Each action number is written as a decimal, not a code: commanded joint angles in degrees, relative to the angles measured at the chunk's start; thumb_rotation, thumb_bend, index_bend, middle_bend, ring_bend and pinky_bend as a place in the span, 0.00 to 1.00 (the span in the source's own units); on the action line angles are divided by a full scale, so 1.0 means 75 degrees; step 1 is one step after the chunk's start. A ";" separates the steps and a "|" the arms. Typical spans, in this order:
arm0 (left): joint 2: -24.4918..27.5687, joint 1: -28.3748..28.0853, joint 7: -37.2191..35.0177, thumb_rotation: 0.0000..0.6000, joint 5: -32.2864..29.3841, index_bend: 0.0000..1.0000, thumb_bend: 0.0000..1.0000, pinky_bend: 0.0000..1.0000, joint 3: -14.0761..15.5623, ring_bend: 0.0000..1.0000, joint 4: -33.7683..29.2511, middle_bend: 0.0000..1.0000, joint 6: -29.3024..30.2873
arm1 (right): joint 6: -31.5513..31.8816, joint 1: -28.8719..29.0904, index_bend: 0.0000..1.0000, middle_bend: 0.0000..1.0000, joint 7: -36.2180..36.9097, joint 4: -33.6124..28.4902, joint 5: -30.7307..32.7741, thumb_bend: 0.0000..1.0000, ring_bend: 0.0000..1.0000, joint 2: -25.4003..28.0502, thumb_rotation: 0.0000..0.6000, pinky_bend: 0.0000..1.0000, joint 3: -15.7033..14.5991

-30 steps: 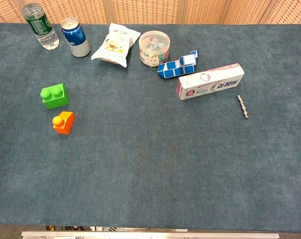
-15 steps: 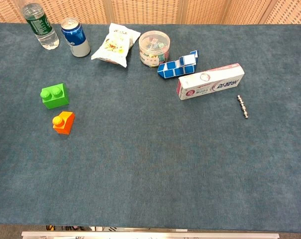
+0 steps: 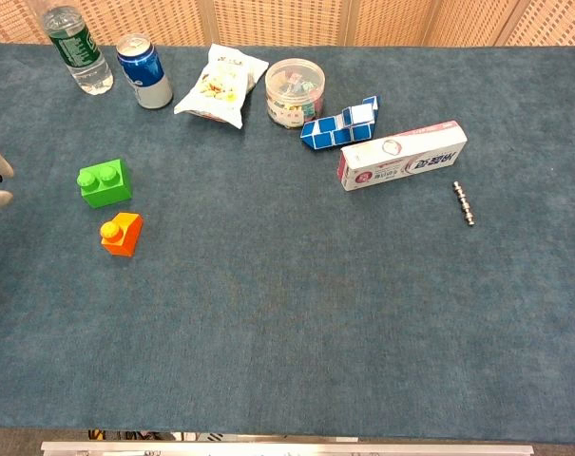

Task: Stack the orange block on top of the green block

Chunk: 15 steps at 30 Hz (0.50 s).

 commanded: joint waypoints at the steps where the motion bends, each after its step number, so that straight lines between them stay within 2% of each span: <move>1: -0.0085 -0.0380 0.0085 0.10 -0.0360 0.32 0.06 0.25 -0.0119 0.28 0.0122 0.36 -0.0483 | 0.0006 -0.0006 0.59 0.56 0.0009 0.0000 0.0003 0.42 0.50 0.0000 1.00 0.60 -0.0005; 5: -0.0276 -0.0705 0.0224 0.01 -0.0616 0.32 0.05 0.23 -0.0187 0.25 0.0313 0.35 -0.0904 | 0.0013 -0.0016 0.59 0.56 0.0015 0.0009 0.0010 0.42 0.50 0.0000 1.00 0.60 -0.0013; 10: -0.0590 -0.1047 0.0716 0.00 -0.1000 0.32 0.05 0.23 -0.0216 0.24 0.0690 0.34 -0.1237 | 0.0040 -0.0044 0.59 0.56 0.0031 0.0017 0.0022 0.42 0.50 0.0006 1.00 0.60 -0.0025; 15: -0.0841 -0.1191 0.1200 0.00 -0.1399 0.32 0.05 0.22 -0.0210 0.24 0.0973 0.34 -0.1228 | 0.0059 -0.0073 0.59 0.56 0.0054 0.0034 0.0052 0.42 0.50 0.0014 1.00 0.60 -0.0032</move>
